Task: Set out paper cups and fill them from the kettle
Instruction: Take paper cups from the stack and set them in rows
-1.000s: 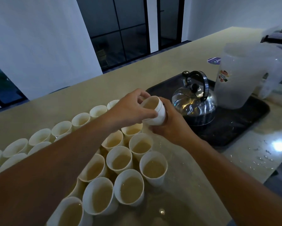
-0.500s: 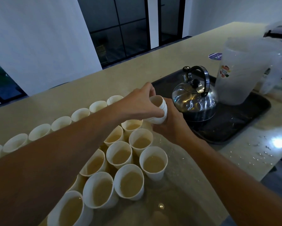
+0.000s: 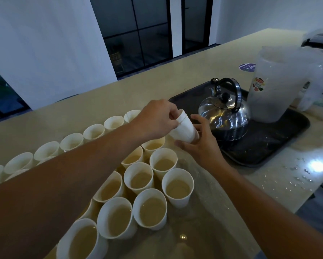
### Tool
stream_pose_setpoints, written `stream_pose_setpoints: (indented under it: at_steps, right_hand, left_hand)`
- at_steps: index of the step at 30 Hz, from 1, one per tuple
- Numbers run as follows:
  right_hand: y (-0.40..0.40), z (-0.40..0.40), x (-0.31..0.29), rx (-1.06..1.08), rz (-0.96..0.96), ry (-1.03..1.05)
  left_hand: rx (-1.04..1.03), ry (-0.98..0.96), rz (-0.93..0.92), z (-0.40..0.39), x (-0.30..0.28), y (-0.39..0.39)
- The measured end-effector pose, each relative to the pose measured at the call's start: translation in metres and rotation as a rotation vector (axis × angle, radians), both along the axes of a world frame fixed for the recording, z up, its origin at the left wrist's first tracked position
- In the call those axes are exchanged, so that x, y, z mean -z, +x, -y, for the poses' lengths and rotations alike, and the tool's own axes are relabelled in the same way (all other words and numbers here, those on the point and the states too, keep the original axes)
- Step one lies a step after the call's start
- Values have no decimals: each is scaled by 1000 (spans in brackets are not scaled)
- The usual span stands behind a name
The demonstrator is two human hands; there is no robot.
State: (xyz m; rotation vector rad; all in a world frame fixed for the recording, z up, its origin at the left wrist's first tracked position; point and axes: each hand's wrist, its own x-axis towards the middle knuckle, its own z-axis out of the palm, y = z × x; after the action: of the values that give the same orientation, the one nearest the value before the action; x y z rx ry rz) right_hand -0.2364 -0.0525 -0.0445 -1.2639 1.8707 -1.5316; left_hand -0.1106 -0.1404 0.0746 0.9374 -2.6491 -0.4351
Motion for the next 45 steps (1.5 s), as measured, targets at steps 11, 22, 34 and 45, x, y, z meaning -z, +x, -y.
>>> stream_pose_setpoints:
  at_steps: [11,22,34,45]
  right_hand:
    - [7,-3,6,-3,-76,50]
    - [4,-16,-9,147,52,-160]
    - [-10,-18,-54,142,-35,-118]
    - [-4,-30,-61,-26,199,-202]
  left_hand:
    - [-37,12,-102,-3,-13,0]
    - [-12,-71,59,11,-7,3]
    - [94,179,-163,6,13,0]
    - [44,-131,30,14,31,-11]
